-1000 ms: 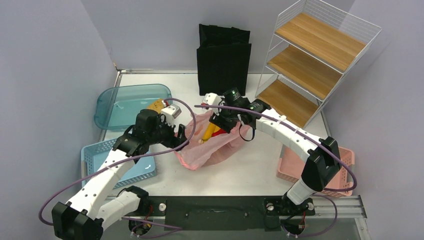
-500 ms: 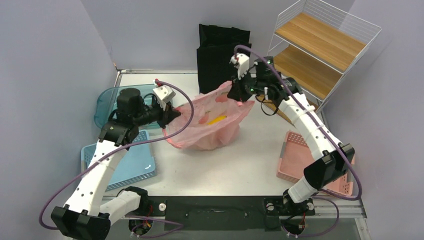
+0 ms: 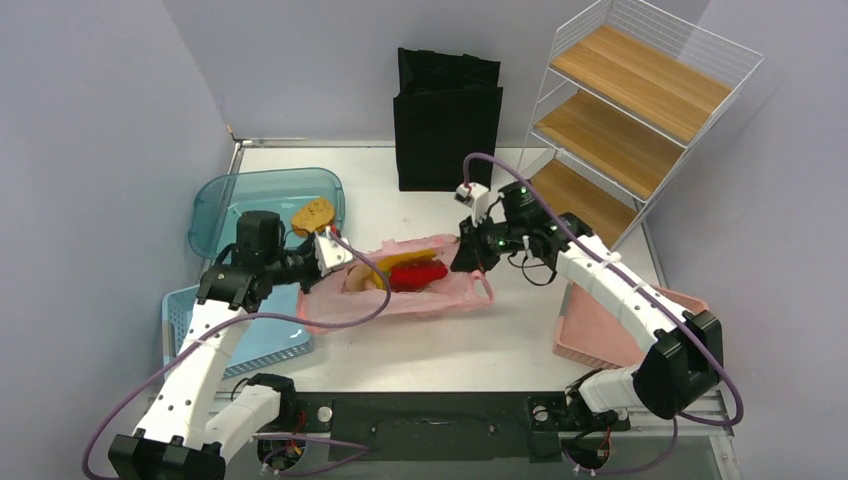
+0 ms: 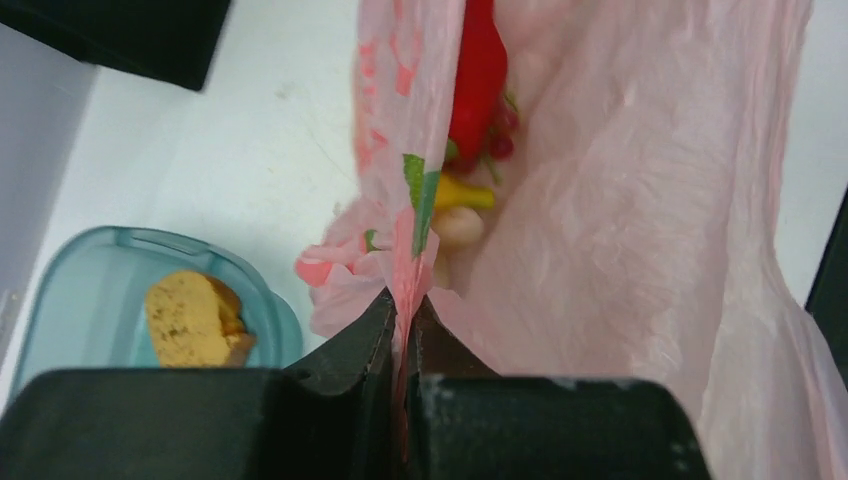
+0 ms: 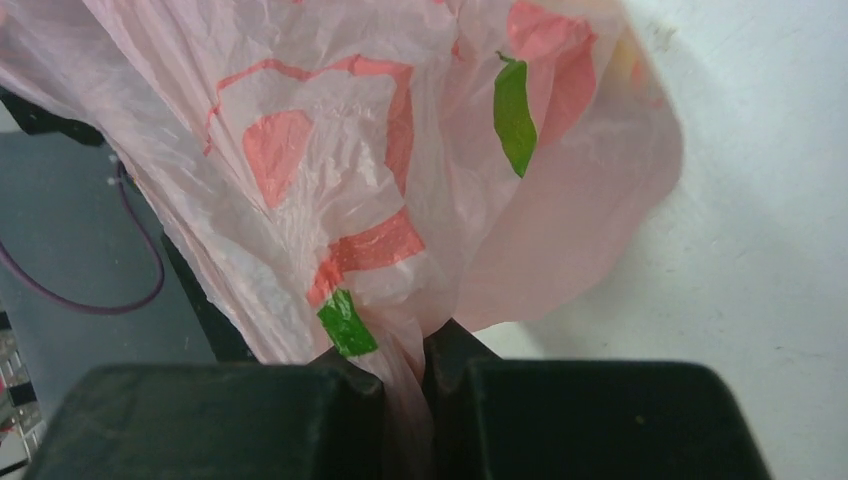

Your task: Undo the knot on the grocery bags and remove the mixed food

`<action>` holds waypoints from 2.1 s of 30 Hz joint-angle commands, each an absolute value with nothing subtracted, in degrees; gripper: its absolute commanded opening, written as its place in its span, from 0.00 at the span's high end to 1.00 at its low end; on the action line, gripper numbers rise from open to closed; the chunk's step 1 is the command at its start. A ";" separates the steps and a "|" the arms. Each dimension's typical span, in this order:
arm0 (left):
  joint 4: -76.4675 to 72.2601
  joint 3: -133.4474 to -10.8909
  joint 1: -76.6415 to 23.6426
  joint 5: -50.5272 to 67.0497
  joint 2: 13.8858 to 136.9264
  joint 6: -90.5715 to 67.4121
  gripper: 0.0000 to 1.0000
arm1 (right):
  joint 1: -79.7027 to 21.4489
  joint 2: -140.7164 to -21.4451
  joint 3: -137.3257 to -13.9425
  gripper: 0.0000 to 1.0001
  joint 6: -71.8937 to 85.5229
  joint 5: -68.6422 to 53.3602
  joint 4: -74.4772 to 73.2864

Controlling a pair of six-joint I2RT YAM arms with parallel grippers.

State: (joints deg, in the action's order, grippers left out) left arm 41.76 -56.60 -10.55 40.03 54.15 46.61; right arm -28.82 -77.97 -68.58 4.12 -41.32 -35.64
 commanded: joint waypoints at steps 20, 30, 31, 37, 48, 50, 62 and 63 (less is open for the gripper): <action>41.07 -78.28 -19.39 48.35 53.92 33.37 0.56 | -34.63 -82.73 -71.96 1.00 10.70 -40.21 -24.15; 36.98 -65.55 -33.33 32.92 61.30 38.15 0.99 | -34.34 -82.10 -70.83 1.00 10.63 -39.90 -23.80; 35.46 -63.10 -33.38 31.93 61.72 39.95 1.00 | -34.31 -81.81 -70.49 1.00 10.46 -39.81 -23.86; 34.95 -48.28 -37.23 23.09 60.85 50.81 1.00 | -32.26 -81.33 -69.55 1.00 10.10 -39.00 -23.78; 40.12 -35.21 -49.97 17.78 53.59 49.71 1.00 | -32.30 -80.51 -67.08 1.00 5.76 -38.53 -25.52; 38.28 -38.66 -49.54 18.10 53.43 44.76 1.00 | -33.48 -79.78 -66.43 1.00 4.37 -38.32 -25.98; 22.60 -48.05 -41.75 25.40 54.51 33.91 0.84 | -35.02 -78.90 -66.85 1.00 3.48 -37.77 -27.05; 21.76 -48.03 -41.64 25.14 55.16 34.40 0.85 | -35.01 -78.96 -67.27 1.00 3.76 -37.79 -26.87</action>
